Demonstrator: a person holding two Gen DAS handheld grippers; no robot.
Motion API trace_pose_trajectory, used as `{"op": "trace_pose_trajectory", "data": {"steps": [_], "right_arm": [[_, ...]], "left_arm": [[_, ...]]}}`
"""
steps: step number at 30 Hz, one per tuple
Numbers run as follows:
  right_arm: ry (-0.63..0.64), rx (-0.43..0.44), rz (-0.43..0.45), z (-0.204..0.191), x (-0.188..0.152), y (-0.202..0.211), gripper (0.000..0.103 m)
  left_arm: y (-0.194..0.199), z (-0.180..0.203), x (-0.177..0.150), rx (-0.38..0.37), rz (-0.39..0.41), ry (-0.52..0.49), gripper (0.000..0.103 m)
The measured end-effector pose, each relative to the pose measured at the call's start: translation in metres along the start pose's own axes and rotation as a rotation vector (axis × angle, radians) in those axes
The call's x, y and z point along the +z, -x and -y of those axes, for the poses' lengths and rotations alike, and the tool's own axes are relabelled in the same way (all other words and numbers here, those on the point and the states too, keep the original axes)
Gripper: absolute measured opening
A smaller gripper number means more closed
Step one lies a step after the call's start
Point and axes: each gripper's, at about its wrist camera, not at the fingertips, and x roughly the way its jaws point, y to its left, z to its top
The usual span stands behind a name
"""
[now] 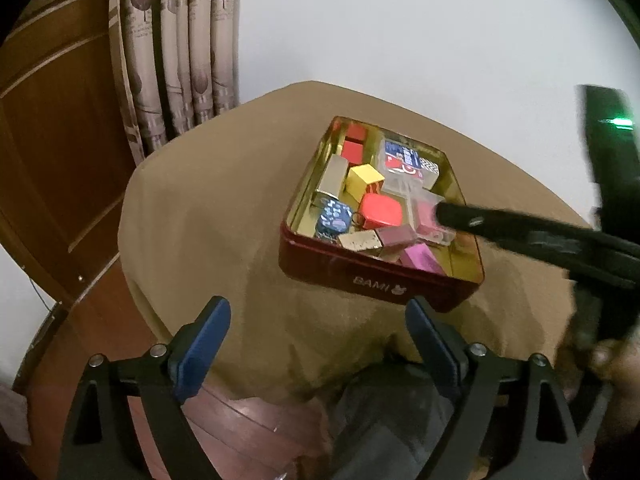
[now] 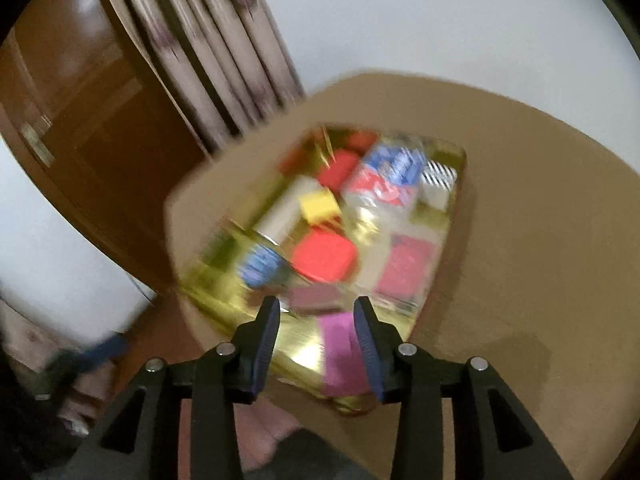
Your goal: Organize rigid objects
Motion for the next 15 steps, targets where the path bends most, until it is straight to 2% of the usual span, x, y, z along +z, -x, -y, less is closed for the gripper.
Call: {"op": "trace_pose_trajectory", "data": {"steps": [2,4,7,12,15], "right_arm": [[0.036,-0.021,0.081,-0.006,-0.004,0.022,0.04],[0.077,-0.087,0.166,-0.015,-0.012,0.044,0.043],[0.112,-0.176,0.258,-0.022,-0.023,0.066,0.052],[0.138,-0.262,0.339,-0.03,-0.032,0.084,0.063],[0.148,-0.303,0.365,-0.032,-0.035,0.089,0.065]], "left_arm": [[0.001,0.0,0.002,0.007,0.003,-0.002,0.087],[0.002,0.001,0.006,0.014,0.012,-0.003,0.087],[0.008,0.005,0.012,0.044,0.049,-0.025,0.087],[0.019,0.016,0.019,0.088,0.11,-0.067,0.094],[0.024,0.022,0.023,0.101,0.135,-0.08,0.095]]}}
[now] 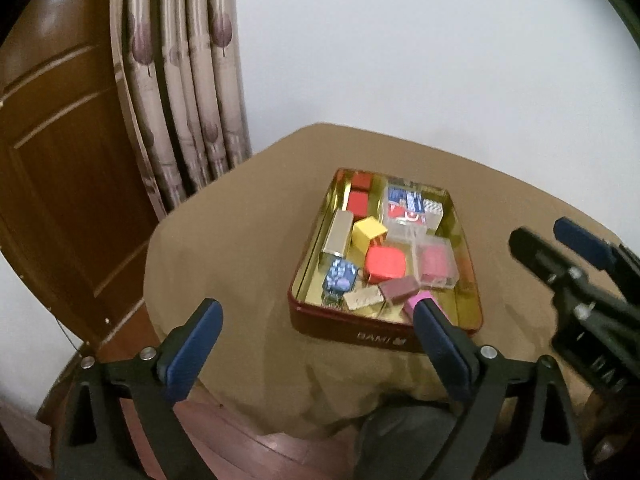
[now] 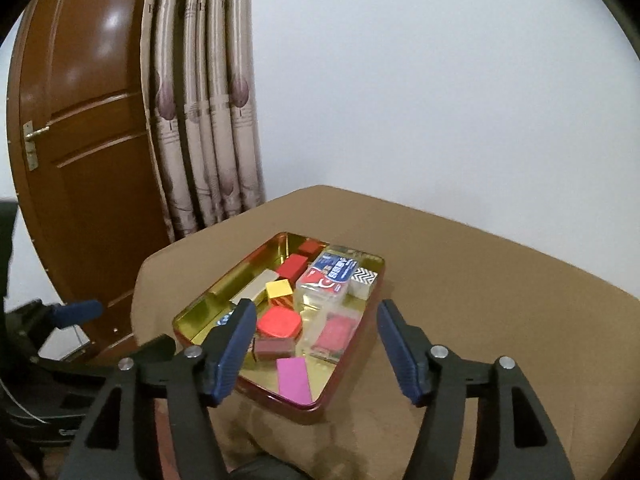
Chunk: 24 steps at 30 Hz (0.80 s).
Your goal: Organize rigid objects
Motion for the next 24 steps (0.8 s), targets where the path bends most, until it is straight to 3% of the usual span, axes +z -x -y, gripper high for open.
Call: {"op": "trace_pose_trajectory", "data": {"steps": [14,24], "right_arm": [[-0.041,-0.156,0.097,0.015,0.003,0.025,0.076],[-0.051,-0.132,0.123,0.017,0.0,0.04,0.077]], "left_arm": [[0.014,0.009,0.009,0.027,0.052,-0.021,0.095],[0.017,0.006,0.012,-0.003,0.058,-0.021,0.102]]}}
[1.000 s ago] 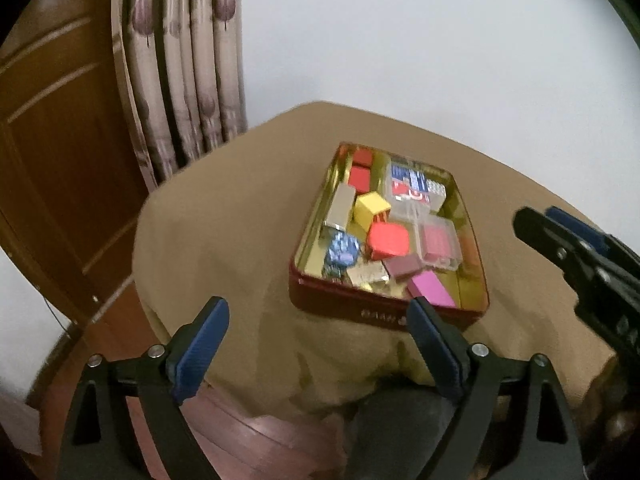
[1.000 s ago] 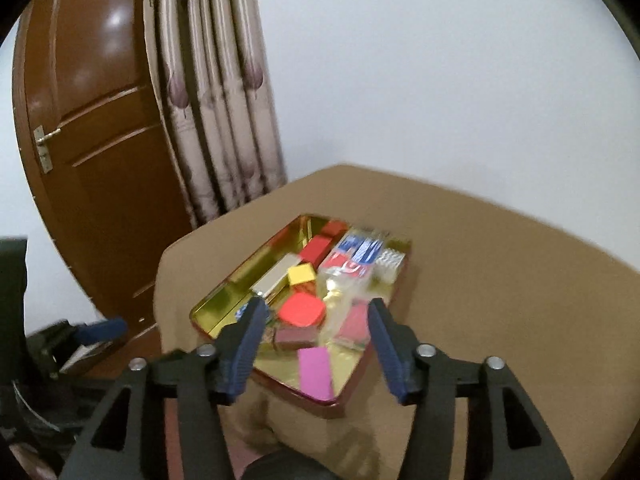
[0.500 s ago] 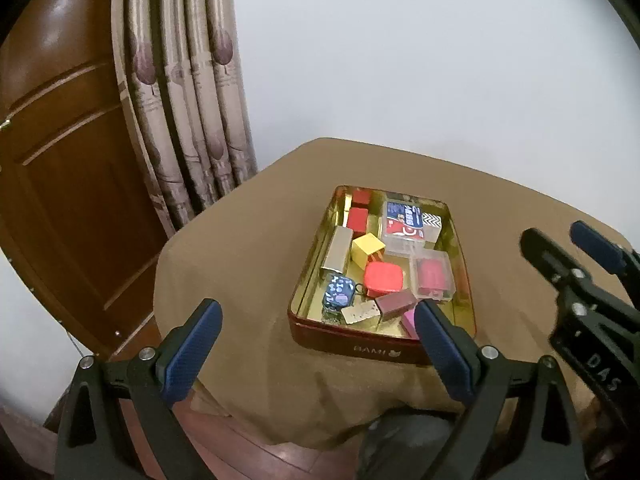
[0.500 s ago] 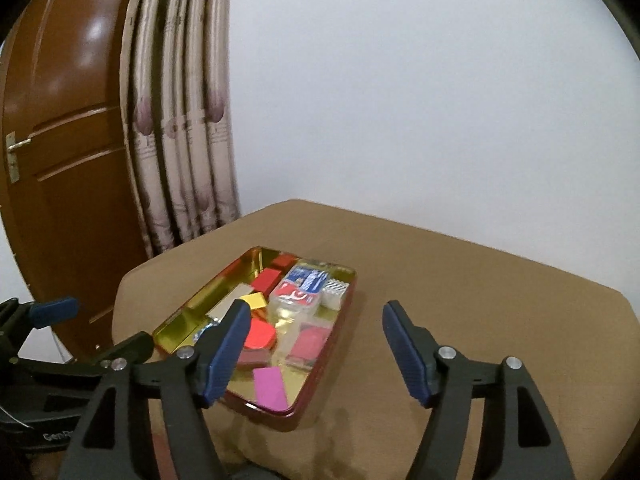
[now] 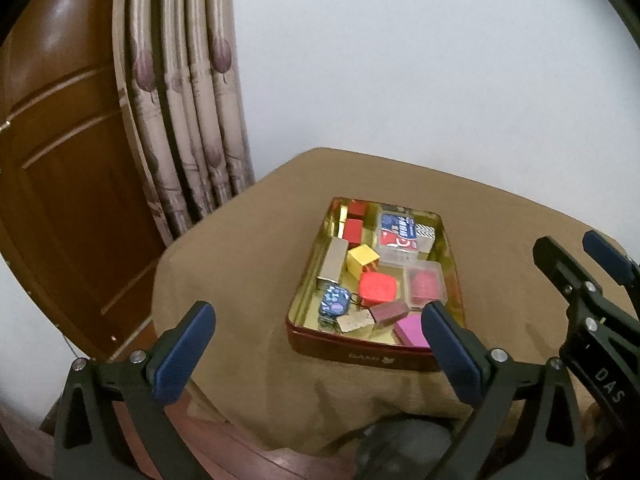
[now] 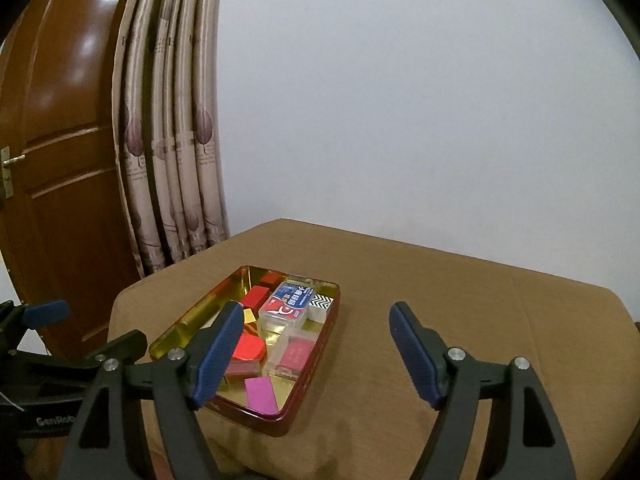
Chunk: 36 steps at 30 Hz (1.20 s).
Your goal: Organize rigid objects
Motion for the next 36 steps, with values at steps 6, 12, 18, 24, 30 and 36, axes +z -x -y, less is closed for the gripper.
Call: {"op": "trace_pose_trajectory", "data": {"steps": [6,12,18,24,30,36], "right_arm": [[0.02,-0.005,0.012,-0.003,0.001,0.007,0.077],[0.015,-0.002,0.012,-0.001,0.002,0.009,0.077],[0.009,-0.007,0.016,-0.001,0.001,0.011,0.077],[0.011,0.003,-0.01,-0.005,-0.005,0.006,0.077],[0.005,0.006,-0.019,-0.004,-0.008,0.004,0.077],[0.003,-0.002,-0.023,-0.005,-0.006,0.003,0.078]], "left_arm": [[0.0,-0.002,0.0,-0.036,0.005,0.007,0.102],[-0.004,-0.001,0.0,-0.09,-0.01,0.011,0.102],[-0.009,-0.009,-0.007,-0.072,-0.02,0.069,0.102],[-0.006,-0.008,-0.011,0.011,0.049,0.043,0.102],[-0.013,-0.012,-0.013,0.005,0.035,0.046,0.102],[-0.013,-0.009,-0.014,0.013,0.021,0.043,0.102]]}}
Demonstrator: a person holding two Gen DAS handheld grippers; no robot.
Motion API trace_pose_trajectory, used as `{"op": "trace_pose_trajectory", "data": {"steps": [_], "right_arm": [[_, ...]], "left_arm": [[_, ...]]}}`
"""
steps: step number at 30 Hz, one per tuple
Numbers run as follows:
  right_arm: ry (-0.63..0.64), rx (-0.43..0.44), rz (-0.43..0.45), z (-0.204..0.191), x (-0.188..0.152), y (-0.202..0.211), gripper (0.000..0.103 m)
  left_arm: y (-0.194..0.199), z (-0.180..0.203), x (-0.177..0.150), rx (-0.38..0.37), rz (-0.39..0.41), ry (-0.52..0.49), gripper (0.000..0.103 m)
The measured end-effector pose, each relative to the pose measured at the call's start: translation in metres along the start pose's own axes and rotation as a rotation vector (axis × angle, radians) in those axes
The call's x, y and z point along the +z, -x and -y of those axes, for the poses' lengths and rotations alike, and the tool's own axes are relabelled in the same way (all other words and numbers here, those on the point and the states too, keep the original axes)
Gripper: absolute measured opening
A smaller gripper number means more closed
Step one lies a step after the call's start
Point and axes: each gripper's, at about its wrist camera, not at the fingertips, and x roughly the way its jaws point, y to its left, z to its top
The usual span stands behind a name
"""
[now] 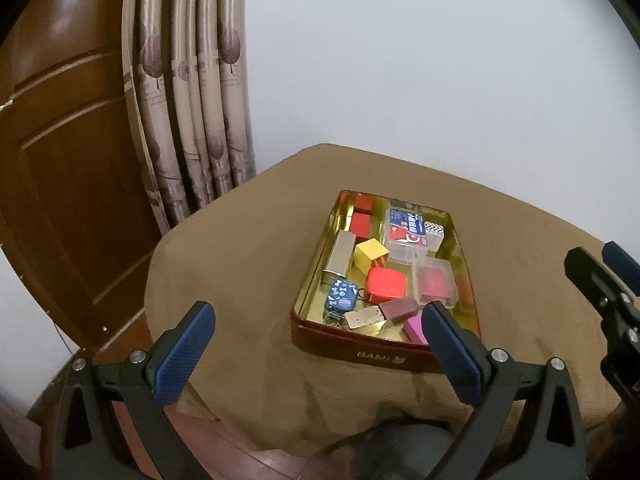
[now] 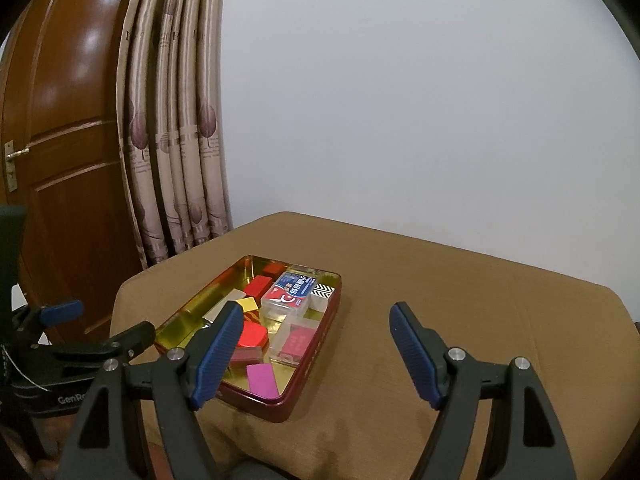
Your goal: Organize rigid objects
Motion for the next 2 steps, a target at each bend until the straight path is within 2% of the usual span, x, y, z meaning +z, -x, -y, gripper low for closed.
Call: {"op": "trace_pose_trajectory", "data": {"steps": [2], "right_arm": [[0.004,-0.003,0.003,-0.0009,0.0006,0.0012,0.078]], "left_arm": [[0.0001,-0.0002,0.0016,-0.002,-0.016,-0.002,0.102]]}}
